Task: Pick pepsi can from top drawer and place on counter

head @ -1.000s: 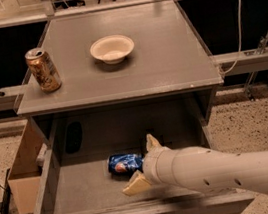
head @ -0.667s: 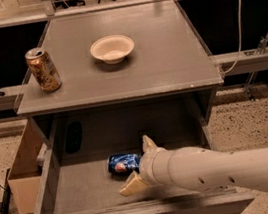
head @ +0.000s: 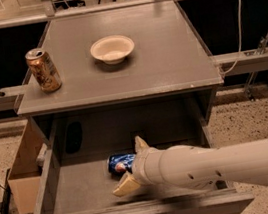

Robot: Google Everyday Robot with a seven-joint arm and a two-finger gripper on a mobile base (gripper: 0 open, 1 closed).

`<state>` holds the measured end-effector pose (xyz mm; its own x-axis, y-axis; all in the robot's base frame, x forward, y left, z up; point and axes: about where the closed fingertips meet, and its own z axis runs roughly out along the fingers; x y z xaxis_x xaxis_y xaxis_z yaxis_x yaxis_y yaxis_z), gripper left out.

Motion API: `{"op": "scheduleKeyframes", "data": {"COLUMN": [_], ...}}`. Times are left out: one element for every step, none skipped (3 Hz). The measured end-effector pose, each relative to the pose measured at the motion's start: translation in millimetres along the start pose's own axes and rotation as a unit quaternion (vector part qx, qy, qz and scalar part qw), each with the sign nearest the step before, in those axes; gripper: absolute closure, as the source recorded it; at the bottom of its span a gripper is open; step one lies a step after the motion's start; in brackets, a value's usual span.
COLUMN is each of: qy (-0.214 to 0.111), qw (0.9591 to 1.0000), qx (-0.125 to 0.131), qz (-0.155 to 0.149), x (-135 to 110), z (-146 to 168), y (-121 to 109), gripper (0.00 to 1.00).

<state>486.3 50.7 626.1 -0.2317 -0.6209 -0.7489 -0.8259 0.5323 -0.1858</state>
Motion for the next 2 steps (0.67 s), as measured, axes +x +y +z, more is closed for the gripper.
{"op": "scheduleKeyframes", "data": {"qy": [0.000,0.000], "qw": [1.0000,1.0000], "qx": [0.000,0.000], "qz": [0.000,0.000], "x": [0.0,-0.1], "z": [0.2,0.2], "y": [0.1,0.1], "gripper": [0.18,0.42]}}
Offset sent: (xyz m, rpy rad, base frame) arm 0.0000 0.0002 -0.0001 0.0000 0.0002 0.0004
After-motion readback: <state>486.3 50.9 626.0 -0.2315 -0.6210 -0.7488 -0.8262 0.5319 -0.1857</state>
